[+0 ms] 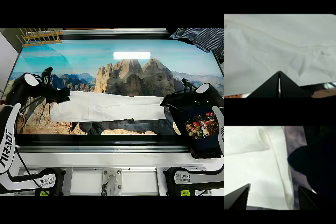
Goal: Fold the clothes and pants, and hang the long-sleeved shirts on hangers.
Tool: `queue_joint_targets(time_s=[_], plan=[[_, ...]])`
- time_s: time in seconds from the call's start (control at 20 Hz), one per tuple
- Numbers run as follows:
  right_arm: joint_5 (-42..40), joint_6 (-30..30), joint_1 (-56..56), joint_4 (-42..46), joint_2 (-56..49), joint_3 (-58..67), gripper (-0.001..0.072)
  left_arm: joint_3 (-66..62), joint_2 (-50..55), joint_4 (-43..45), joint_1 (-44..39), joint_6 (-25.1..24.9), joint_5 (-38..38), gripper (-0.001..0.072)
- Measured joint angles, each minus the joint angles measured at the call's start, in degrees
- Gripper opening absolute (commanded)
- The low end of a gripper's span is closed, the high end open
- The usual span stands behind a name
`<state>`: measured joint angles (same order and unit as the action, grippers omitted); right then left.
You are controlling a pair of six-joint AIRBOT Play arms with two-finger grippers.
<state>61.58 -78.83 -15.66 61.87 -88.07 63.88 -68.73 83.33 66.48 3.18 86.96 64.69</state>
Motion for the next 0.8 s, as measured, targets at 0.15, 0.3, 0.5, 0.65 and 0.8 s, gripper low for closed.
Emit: queue_joint_targets(time_s=[0.15,0.3,0.5,0.65,0.8], plan=[[-1.4,0.8,0.0,-2.6,-2.1,-0.9,0.0627,2.3,-0.5,-1.1,-2.4,-0.1,-1.1,0.0008],[-2.3,1.1,0.7,-4.5,-3.5,-1.2,0.0483,3.1,-0.7,-1.7,-4.8,-0.2,-2.5,0.0009],[-3.4,1.3,2.1,-6.6,-4.9,-1.3,0.0205,3.4,-0.8,-2.1,-7.8,-0.2,-5.2,0.0008],[-4.7,1.3,2.8,-6.7,-5.4,-1.4,0.0008,3.5,-0.8,-2.1,-10.1,0.1,-7.0,0.0008],[-3.9,1.2,2.7,-5.0,-4.3,0.0,0.0007,3.3,-0.4,-2.1,-12.5,1.2,-8.8,0.0008]])
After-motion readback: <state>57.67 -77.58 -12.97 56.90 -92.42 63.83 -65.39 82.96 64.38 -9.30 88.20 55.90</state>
